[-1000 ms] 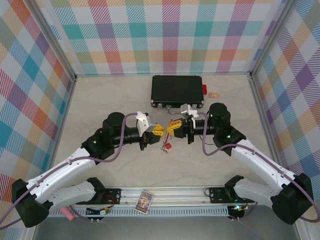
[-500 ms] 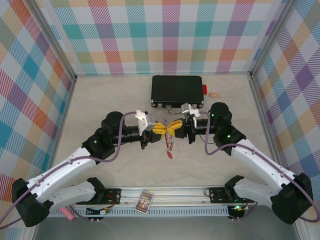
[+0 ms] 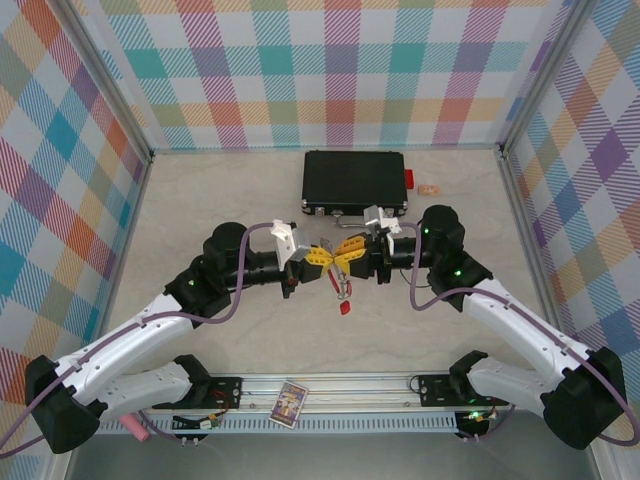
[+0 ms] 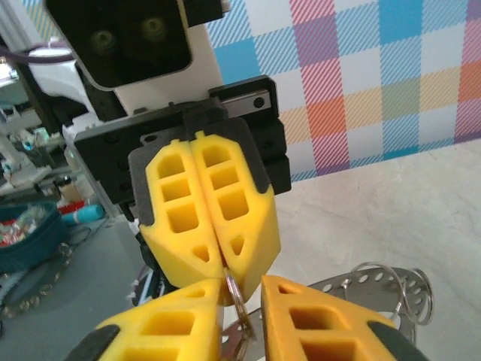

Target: Put the keys on the keyring

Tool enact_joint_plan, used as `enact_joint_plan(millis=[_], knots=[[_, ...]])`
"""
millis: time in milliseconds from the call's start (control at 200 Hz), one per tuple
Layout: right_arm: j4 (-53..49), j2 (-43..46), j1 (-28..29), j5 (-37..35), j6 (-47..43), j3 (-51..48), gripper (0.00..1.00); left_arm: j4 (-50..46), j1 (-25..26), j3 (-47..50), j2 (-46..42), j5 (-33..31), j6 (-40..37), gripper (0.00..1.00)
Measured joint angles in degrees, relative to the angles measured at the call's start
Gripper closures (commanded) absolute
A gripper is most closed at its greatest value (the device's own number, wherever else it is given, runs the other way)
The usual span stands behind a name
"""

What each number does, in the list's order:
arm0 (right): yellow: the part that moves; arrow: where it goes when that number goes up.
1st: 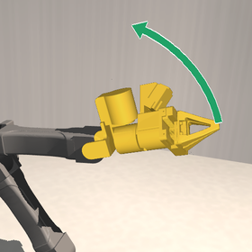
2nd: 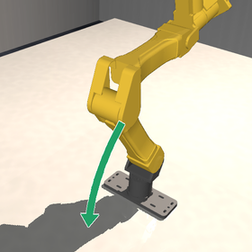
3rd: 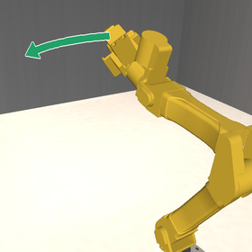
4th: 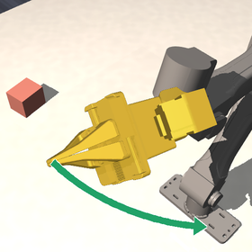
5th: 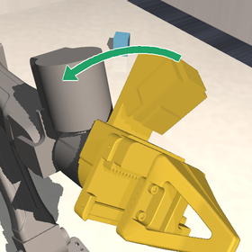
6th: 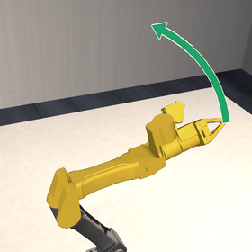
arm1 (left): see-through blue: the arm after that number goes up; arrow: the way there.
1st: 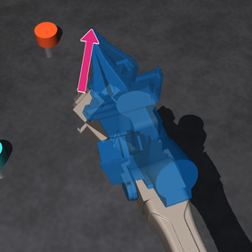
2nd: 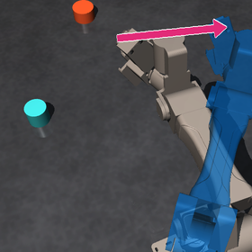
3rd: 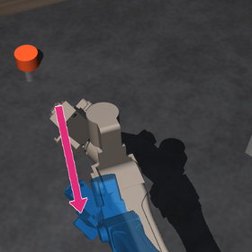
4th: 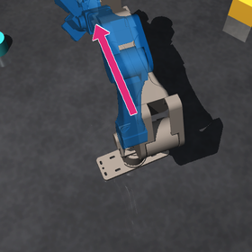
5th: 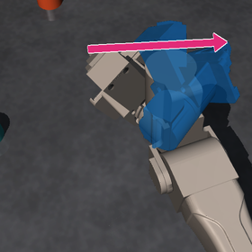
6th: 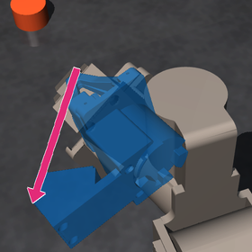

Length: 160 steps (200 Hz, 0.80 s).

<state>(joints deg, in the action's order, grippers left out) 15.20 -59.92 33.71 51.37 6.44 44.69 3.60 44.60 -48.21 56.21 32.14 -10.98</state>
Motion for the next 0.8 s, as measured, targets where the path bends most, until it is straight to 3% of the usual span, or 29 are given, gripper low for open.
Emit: enact_joint_plan(millis=[160, 395, 490, 625, 800], knots=[[-0.24, 2.19, 0.00, -2.08, -0.02, -1.25, 0.70, 0.00, 0.00, 0.00, 0.00, -0.02, 0.00, 1.00], [-1.01, 3.23, -0.37, -2.49, -0.11, -1.90, 0.75, 0.00, 0.00, 0.00, 0.00, 0.00, 0.02, 1.00], [-1.14, 3.08, -0.37, -2.40, -0.26, -1.90, 0.80, 0.00, 0.00, 0.00, 0.00, 0.04, 0.02, 1.00], [-1.11, 2.40, -0.39, -1.57, -0.85, -1.90, 1.00, -0.13, -0.02, 0.00, 0.11, 0.33, 0.04, 1.00], [-1.09, 1.81, -0.70, -0.07, -0.94, -1.88, 1.00, -0.35, -0.13, 0.02, 0.28, 0.20, 0.07, 1.00]])
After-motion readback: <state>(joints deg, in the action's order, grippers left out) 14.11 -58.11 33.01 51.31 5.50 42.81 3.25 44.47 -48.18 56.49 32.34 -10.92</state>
